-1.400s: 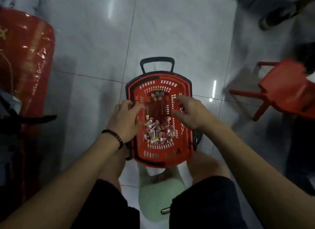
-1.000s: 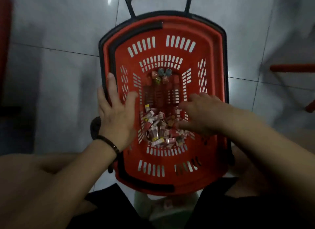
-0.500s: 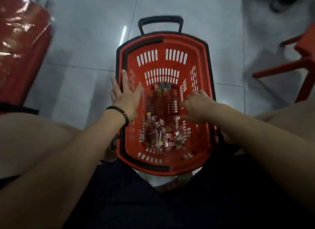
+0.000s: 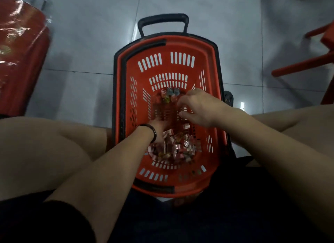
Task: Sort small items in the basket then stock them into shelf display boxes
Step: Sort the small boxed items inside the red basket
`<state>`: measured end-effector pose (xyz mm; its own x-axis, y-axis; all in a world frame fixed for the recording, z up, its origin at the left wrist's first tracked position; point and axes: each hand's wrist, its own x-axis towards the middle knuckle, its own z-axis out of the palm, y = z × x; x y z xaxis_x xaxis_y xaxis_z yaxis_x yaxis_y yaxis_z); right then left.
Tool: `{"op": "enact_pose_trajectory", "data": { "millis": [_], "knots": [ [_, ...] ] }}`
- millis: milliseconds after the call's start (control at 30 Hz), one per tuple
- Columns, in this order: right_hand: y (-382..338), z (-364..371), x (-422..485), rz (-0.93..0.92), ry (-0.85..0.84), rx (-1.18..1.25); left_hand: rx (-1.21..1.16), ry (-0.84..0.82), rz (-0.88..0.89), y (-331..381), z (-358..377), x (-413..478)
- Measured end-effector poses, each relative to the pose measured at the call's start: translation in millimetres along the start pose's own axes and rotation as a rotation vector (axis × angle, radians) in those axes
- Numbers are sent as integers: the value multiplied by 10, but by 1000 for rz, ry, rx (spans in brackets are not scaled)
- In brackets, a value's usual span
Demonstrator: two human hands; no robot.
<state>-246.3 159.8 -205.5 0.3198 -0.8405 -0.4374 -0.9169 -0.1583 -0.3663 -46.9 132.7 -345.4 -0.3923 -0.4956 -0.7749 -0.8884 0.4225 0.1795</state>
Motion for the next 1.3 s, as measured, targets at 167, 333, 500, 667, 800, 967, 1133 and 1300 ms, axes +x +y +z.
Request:
{"op": "enact_pose_trajectory", "data": {
  "millis": [167,333,500,667,800,967,1133,1300],
  "knots": [
    [192,123,71,-23,-41,-3,-62,73,-103,-42,315,465],
    [231,144,133,-44,-60,-2,-118,34,-186,-54,529,762],
    [226,103,220,-30,-96,50,-39,52,-125,-50,653,865],
    [228,108,246,-14,-116,59,-24,52,-116,-64,729,1011],
    [207,106,262,-3,-117,33,-28,-17,-142,-30,813,1136],
    [191,125,257,-28,-92,-12,-22,-66,-182,-77,903,1250],
    [177,175,239,-45,-68,-71,-34,81,-191,-123,1019,1233],
    [203,204,277,-52,-59,-82,-107,72,-252,-76,964,1254]
  ]
}}
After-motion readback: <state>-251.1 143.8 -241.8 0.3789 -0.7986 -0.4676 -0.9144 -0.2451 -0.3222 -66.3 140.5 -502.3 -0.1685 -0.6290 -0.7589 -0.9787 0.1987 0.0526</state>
